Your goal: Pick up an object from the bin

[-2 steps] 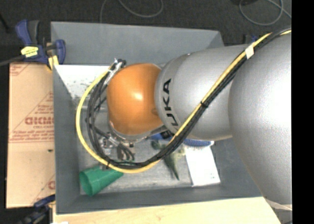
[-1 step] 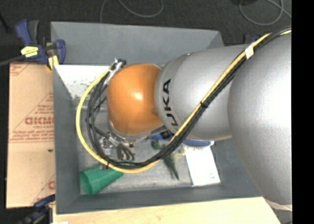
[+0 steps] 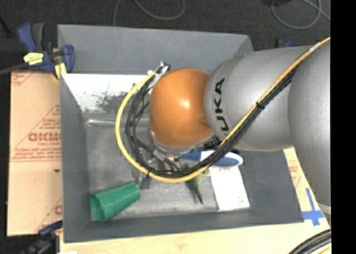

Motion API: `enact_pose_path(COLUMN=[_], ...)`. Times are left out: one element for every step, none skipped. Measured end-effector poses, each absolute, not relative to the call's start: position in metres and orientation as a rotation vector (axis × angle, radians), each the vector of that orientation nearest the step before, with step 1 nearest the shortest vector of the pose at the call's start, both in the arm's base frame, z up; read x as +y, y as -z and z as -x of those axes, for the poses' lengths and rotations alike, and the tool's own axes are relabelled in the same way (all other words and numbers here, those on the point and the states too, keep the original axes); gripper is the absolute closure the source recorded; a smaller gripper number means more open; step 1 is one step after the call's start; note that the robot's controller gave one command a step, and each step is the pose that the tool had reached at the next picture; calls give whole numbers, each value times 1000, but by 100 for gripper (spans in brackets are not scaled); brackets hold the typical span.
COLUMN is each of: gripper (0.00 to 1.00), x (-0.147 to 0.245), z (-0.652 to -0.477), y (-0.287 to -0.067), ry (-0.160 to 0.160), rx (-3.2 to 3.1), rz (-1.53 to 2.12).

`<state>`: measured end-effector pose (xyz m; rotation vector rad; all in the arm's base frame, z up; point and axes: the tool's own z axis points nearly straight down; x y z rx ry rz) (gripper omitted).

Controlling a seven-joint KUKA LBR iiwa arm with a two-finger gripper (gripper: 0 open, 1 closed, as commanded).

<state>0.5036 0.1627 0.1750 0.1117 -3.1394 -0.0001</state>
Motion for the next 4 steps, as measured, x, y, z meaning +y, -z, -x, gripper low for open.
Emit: enact_pose_path(gripper=[0, 100, 100, 100], x=[198, 200, 200, 195], z=[-484, -477, -477, -492], y=[-77, -71, -71, -129], ry=[-5, 2, 2, -1], rx=[-3103, -3090, -3090, -3061], rz=[-611, -609, -608, -690])
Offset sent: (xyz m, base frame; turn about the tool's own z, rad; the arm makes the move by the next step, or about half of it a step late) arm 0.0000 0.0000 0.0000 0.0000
